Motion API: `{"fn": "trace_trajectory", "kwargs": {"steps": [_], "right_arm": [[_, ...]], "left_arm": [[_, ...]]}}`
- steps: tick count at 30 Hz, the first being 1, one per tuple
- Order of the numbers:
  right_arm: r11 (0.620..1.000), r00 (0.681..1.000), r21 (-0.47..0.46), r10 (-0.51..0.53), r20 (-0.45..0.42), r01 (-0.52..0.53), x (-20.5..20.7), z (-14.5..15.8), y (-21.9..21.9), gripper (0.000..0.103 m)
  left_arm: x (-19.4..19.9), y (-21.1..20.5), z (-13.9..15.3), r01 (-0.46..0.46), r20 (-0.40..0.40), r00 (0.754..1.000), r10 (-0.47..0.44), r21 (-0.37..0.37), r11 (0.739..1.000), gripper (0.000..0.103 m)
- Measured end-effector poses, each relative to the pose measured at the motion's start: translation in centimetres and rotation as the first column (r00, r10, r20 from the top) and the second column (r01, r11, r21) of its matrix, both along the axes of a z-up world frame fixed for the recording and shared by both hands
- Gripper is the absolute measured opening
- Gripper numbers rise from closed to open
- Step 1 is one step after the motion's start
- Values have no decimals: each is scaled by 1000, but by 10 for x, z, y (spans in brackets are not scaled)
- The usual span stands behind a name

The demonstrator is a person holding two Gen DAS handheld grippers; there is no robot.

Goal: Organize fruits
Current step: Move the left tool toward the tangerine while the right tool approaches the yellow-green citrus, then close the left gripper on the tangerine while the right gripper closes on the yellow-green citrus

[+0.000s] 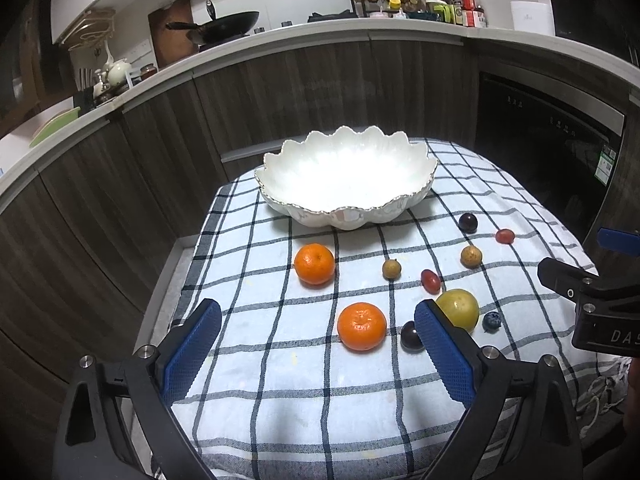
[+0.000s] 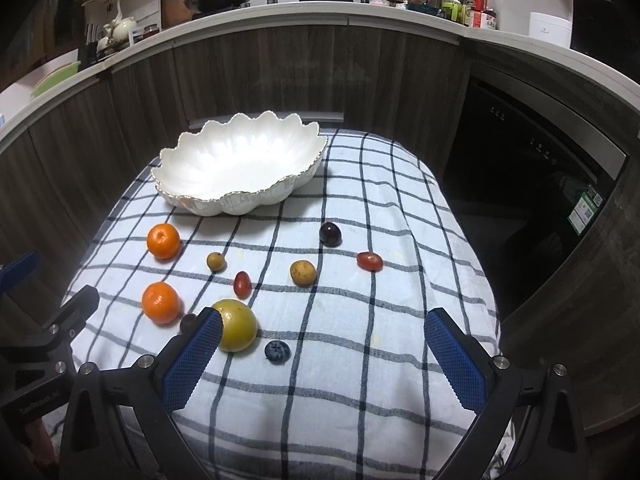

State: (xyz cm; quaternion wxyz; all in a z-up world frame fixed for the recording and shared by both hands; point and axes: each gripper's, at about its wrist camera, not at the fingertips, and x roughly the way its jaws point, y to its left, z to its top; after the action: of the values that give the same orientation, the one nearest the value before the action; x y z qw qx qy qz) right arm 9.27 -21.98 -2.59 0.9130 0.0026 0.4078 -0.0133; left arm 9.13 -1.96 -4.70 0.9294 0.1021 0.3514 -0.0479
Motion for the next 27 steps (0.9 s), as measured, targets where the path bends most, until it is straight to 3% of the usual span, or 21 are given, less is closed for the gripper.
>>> {"fn": "trace_trajectory", "kwargs": {"steps": [7, 18, 27], "right_arm": [[999, 999, -5, 43, -20, -44, 8, -12, 8, 102], [990, 987, 14, 144, -72, -144, 24, -32, 28, 89], [976, 971, 15, 217, -103, -216, 32, -41, 41, 85]], "left_arm": [[11, 1, -15, 18, -46, 999, -18, -2, 1000, 93], [24, -4, -41, 75, -117, 991, -72, 20, 997, 85], [34, -6, -56, 104, -148, 984, -101, 15, 994, 79]]}}
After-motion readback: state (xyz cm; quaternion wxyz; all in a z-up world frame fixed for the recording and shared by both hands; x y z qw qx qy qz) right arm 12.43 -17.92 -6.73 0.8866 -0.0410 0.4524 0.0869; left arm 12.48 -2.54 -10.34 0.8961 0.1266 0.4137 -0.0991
